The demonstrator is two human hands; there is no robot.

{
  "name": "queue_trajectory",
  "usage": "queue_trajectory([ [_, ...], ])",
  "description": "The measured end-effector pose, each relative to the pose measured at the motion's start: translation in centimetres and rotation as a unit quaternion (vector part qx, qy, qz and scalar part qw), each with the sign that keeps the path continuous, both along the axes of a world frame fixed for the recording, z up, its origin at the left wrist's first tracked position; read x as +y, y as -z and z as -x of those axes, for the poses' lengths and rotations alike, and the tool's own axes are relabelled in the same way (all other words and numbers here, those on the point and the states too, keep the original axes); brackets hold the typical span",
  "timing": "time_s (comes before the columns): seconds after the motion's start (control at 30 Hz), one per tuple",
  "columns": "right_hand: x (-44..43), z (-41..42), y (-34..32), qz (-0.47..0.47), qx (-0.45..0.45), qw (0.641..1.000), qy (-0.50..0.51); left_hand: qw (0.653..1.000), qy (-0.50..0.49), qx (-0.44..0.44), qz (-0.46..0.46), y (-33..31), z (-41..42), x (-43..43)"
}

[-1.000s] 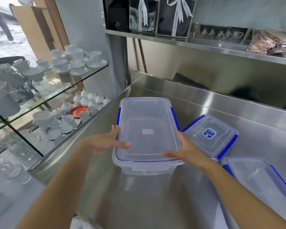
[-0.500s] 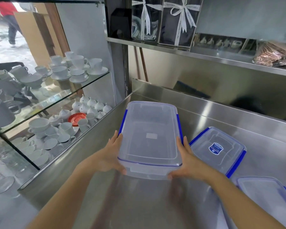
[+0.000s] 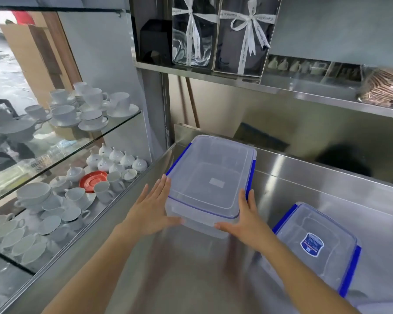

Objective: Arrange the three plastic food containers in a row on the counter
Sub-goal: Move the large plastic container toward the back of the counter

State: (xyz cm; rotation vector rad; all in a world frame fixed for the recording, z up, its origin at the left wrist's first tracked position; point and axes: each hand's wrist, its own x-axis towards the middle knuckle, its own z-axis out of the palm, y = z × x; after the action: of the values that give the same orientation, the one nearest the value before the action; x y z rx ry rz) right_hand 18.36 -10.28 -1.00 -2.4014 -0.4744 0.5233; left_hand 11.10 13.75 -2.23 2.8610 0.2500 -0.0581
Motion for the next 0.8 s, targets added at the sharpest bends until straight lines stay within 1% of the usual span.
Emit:
queue_trajectory([
  [0.07,0.0,-1.0,-0.1,0.004,0.0,1.0,0.004,1.0,-0.01,-0.008,0.023,0.1,-1.3,-0.2],
  [0.23,0.0,-1.8,-0.1,0.009,0.008,1.0,-0.002,0.998,-0.019,-0.053,0.015,0.9,-2.3,-0.7],
  [0.37,0.0,-1.6,0.1,0.013,0.002,1.0,0.0,0.999,-0.019,-0.03,0.021,1.0,-2.2,-0.6],
  [0.5,-0.1,-1.5,-0.2,0.027,-0.008,1.0,-0.001,1.0,-0.011,0.012,0.021,0.3,-2.3,-0.5],
  [0.6,-1.2,-0.9,-0.8,0.04,-0.021,0.999,-0.004,0.999,-0.011,0.043,0.0,-0.8,-2.3,-0.7],
  [0.63,-1.9,-0.7,-1.1,0.041,-0.027,0.999,0.001,0.999,-0.011,0.034,-0.012,-1.3,-2.4,-1.0],
  [0.7,-3.7,-0.3,-1.7,0.052,-0.051,0.997,0.019,0.999,0.002,-0.02,-0.029,-2.3,-2.2,-2.7],
  [0.73,-4.8,-0.2,-1.9,0.057,-0.063,0.996,0.034,0.998,0.019,-0.061,-0.026,-2.7,-2.0,-4.1],
  [0.8,-7.3,0.1,-2.1,0.057,-0.077,0.992,0.079,0.987,0.065,-0.142,0.021,-3.6,-1.4,-8.2],
])
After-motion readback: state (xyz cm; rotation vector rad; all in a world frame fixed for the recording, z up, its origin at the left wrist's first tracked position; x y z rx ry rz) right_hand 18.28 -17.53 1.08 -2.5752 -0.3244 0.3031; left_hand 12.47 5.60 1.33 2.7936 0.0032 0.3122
